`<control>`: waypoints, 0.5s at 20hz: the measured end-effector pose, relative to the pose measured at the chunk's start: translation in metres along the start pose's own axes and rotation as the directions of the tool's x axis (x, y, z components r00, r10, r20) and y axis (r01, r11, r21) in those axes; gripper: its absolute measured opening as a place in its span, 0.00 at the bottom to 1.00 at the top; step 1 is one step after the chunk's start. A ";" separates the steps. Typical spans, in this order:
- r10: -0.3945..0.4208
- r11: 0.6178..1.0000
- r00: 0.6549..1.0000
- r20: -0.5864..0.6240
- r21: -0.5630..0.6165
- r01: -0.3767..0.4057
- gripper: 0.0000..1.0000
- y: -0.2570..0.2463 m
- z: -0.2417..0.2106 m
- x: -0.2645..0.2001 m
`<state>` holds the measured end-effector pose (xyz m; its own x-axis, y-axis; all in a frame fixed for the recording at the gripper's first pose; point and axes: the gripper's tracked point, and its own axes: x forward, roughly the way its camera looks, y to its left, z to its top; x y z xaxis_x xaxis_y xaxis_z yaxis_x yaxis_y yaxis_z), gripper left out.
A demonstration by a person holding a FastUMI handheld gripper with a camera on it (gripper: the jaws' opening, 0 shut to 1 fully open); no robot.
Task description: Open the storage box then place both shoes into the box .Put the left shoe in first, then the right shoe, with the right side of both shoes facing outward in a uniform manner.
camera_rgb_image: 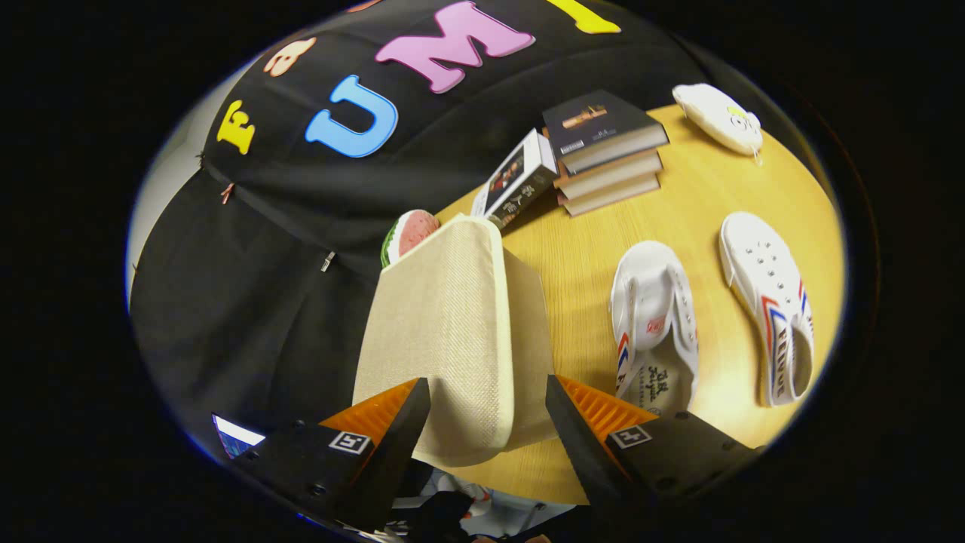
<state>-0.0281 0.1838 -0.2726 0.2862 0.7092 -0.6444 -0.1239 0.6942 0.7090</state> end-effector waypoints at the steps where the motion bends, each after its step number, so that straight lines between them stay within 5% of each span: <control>1: 0.029 0.998 0.999 -0.014 0.056 -0.028 0.99 0.001 0.000 0.004; 4: 0.103 0.984 0.993 -0.054 0.149 -0.094 0.96 0.007 -0.001 0.008; 7: 0.120 0.979 0.989 -0.087 0.176 -0.104 0.61 0.015 -0.003 0.013; 10: 0.132 0.972 0.984 -0.119 0.210 -0.105 0.58 0.017 -0.004 0.010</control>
<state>-0.0310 0.2031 -0.2675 0.1526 0.8041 -0.5745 0.0492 0.5744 0.8171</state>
